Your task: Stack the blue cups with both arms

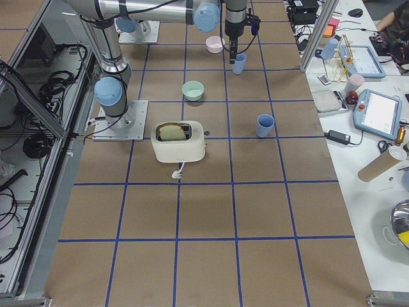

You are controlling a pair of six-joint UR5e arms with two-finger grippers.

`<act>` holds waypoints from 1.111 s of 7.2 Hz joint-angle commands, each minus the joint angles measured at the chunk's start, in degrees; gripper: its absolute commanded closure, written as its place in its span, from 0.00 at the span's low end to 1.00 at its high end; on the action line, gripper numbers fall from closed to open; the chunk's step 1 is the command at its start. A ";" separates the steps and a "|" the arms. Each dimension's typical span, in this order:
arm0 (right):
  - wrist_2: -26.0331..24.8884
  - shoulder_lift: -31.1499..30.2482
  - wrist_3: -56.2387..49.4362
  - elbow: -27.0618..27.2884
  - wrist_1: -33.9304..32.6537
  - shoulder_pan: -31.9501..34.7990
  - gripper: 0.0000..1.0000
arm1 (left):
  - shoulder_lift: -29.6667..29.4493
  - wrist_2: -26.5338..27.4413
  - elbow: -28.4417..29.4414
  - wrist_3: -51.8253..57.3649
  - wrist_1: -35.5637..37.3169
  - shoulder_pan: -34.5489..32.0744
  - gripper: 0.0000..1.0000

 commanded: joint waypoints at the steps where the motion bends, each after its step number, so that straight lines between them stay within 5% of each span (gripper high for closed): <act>1: -0.45 11.12 -3.50 -7.75 -4.62 -5.22 0.00 | 0.74 0.27 -0.36 0.18 0.05 0.68 0.00; 4: -0.71 24.50 -11.12 -19.47 -4.88 -12.25 0.00 | 1.01 0.36 -0.36 0.18 -0.04 0.77 0.00; 8: -1.06 27.62 -17.05 -17.48 -5.06 -16.58 0.00 | 1.10 0.36 -0.36 0.18 0.05 0.86 0.00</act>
